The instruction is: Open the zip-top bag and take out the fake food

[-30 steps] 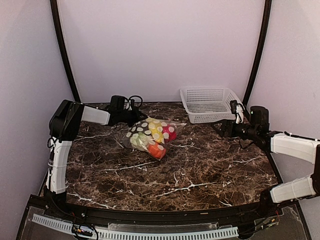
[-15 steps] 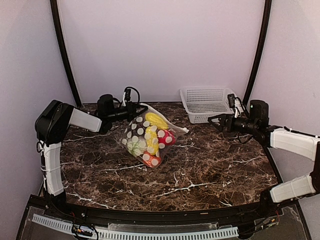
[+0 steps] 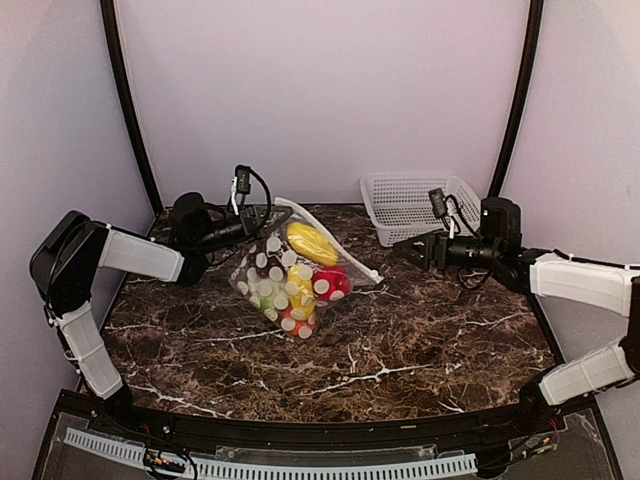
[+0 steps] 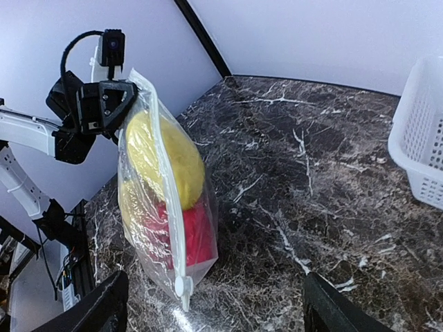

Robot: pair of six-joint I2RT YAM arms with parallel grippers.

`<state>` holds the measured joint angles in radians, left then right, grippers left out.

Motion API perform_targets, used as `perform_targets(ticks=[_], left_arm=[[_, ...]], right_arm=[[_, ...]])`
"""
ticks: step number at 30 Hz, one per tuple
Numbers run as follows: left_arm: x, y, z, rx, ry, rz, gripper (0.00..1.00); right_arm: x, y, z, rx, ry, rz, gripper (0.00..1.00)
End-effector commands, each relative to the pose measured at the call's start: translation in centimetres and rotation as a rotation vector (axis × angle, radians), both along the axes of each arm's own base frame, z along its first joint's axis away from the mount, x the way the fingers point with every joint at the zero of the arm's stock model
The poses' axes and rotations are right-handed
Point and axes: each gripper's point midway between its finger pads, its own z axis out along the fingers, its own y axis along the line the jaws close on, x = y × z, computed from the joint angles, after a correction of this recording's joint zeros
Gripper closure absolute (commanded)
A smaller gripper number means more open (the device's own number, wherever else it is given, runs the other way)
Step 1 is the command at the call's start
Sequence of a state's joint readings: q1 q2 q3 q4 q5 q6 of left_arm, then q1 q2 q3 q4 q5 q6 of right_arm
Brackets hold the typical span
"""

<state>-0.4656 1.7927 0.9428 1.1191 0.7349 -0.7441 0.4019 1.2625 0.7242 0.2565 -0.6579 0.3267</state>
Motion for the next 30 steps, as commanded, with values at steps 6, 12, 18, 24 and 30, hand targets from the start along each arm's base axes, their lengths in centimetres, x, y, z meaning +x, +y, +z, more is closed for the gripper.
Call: perform_targets(ticks=[6, 12, 18, 24, 30], left_arm=[[-2.4, 1.5, 2.9, -0.074, -0.157, 0.055, 0.99], [-2.7, 1.9, 2.9, -0.081, -0.164, 0.069, 0.99], [-2.7, 1.9, 3.1, -0.081, -0.168, 0.072, 0.99], [-2.8, 2.0, 3.0, -0.080, -0.169, 0.073, 0.99], [-2.6, 1.9, 3.0, -0.083, -0.169, 0.076, 0.99]], right_arm=[[-3.1, 4.3, -3.4, 0.027, -0.001, 0.197, 0.18], [-4.2, 5.8, -5.0, 0.030, 0.004, 0.258, 0.29], [-3.5, 6.2, -6.2, 0.019, 0.006, 0.239, 0.35], [-3.7, 6.6, -6.3, 0.033, -0.003, 0.272, 0.56], [-3.8, 7.1, -6.3, 0.019, -0.004, 0.301, 0.81]])
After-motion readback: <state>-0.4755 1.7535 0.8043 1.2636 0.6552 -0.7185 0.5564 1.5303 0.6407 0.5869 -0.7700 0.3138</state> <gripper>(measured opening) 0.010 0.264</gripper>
